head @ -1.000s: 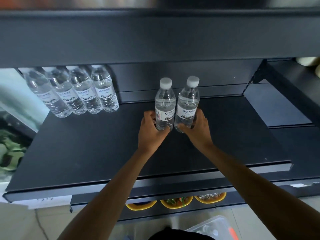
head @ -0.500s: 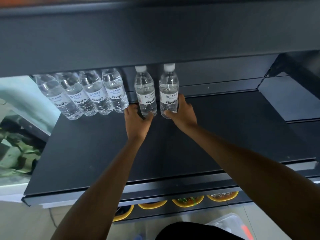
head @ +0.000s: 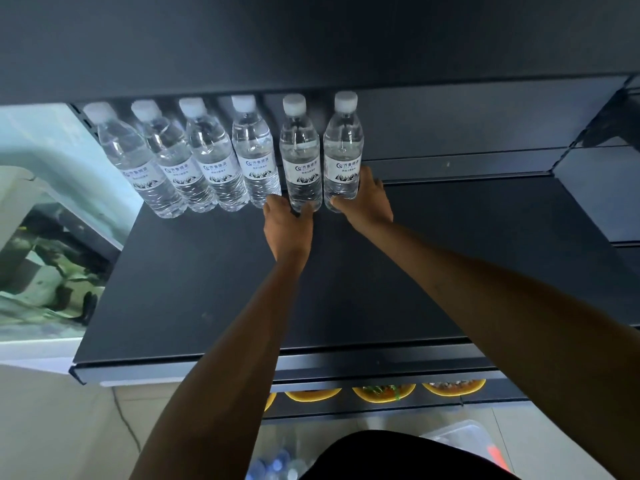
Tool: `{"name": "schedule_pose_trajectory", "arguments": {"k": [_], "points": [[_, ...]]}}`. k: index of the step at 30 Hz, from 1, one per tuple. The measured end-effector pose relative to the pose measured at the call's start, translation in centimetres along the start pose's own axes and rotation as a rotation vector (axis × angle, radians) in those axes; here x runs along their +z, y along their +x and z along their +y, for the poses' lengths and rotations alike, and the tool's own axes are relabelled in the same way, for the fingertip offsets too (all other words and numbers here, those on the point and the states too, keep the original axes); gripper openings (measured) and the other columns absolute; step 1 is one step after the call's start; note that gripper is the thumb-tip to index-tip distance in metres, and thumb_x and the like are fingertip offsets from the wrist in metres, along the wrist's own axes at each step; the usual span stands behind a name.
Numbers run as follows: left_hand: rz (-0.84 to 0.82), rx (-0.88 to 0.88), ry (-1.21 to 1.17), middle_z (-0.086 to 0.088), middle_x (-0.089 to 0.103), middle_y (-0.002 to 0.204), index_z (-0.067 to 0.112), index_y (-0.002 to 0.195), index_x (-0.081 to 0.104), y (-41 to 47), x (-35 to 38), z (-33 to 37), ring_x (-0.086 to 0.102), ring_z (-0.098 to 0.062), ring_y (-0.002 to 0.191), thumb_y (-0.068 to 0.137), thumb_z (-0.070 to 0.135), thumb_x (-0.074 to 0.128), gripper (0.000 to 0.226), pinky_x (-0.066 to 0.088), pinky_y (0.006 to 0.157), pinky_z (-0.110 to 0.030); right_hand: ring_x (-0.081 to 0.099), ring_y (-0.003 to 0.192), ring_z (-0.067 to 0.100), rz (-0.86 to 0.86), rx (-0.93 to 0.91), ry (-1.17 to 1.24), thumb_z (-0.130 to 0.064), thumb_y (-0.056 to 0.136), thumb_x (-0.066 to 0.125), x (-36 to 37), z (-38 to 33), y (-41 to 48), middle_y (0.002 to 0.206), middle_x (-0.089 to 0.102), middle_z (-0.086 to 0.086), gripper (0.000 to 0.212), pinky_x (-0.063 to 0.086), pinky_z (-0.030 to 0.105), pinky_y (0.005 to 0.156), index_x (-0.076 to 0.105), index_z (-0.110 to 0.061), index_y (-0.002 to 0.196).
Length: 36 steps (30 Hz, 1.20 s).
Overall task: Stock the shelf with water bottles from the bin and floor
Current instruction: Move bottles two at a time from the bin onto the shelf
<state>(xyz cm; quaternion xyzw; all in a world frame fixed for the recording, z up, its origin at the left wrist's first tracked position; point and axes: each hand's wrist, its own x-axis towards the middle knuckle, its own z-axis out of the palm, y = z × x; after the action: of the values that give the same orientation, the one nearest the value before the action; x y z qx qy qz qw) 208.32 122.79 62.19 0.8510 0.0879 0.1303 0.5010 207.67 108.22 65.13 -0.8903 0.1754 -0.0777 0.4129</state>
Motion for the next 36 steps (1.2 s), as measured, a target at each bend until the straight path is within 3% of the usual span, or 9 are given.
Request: {"name": "schedule_pose_trajectory", "arguments": {"k": [3, 9, 13, 22, 32, 36], "points": [[0.019, -0.024, 0.02, -0.01, 0.059, 0.102, 0.003, 0.1, 0.053, 0.5, 0.1, 0.1, 0.045, -0.02, 0.079, 0.092, 0.026, 0.068, 0.029, 0.027, 0.07, -0.027, 0.06, 0.112, 0.023, 0.018, -0.002, 0.061, -0.036, 0.08, 0.075, 0.4, -0.3, 0.2, 0.129, 0.058, 0.003, 0.065, 0.052, 0.039, 0.085, 0.047, -0.025, 0.137], [0.024, -0.046, -0.025, -0.007, 0.057, 0.102, 0.004, 0.099, 0.053, 0.8, 0.2, 0.0, 0.047, -0.02, 0.075, 0.091, 0.026, 0.068, 0.028, 0.036, 0.072, -0.031, 0.058, 0.097, 0.01, 0.068, 0.009, 0.128, -0.032, 0.086, 0.073, 2.1, 0.6, -0.4, 0.124, 0.059, -0.005, 0.046, 0.046, 0.032, 0.075, 0.05, -0.02, 0.124], [0.015, -0.07, -0.017, -0.005, 0.057, 0.101, 0.006, 0.098, 0.053, 1.2, 0.3, 0.1, 0.049, -0.022, 0.077, 0.087, 0.032, 0.073, 0.035, 0.035, 0.072, -0.031, 0.057, 0.095, 0.013, 0.068, 0.01, 0.081, -0.031, 0.088, 0.071, 2.3, 0.2, 0.3, 0.124, 0.059, -0.005, 0.042, 0.046, 0.034, 0.073, 0.05, -0.021, 0.123], [0.042, -0.11, -0.025, -0.006, 0.059, 0.099, 0.007, 0.098, 0.052, 1.6, 0.5, 0.3, 0.051, -0.026, 0.076, 0.086, 0.038, 0.074, 0.04, 0.041, 0.072, -0.035, 0.065, 0.103, 0.024, 0.069, 0.018, -0.05, -0.04, 0.089, 0.071, 3.0, -0.2, 1.1, 0.125, 0.063, 0.0, 0.05, 0.049, 0.036, 0.072, 0.044, -0.023, 0.127], [0.032, -0.111, -0.028, -0.005, 0.057, 0.101, 0.008, 0.1, 0.049, 1.5, 0.6, 0.5, 0.052, -0.025, 0.077, 0.086, 0.04, 0.074, 0.043, 0.042, 0.071, -0.037, 0.063, 0.112, 0.022, 0.02, -0.019, 0.033, -0.044, 0.085, 0.073, 2.8, 0.3, 0.6, 0.132, 0.061, -0.001, 0.065, 0.049, 0.036, 0.081, 0.042, -0.024, 0.139], [0.034, -0.109, -0.017, -0.006, 0.056, 0.105, 0.007, 0.104, 0.048, 1.2, 0.5, 0.8, 0.055, -0.026, 0.081, 0.087, 0.039, 0.075, 0.045, 0.041, 0.073, -0.037, 0.057, 0.123, 0.019, -0.054, -0.053, 0.102, -0.027, 0.085, 0.074, 2.0, 0.8, -0.4, 0.143, 0.055, 0.001, 0.074, 0.047, 0.031, 0.086, 0.037, -0.026, 0.149]]}}
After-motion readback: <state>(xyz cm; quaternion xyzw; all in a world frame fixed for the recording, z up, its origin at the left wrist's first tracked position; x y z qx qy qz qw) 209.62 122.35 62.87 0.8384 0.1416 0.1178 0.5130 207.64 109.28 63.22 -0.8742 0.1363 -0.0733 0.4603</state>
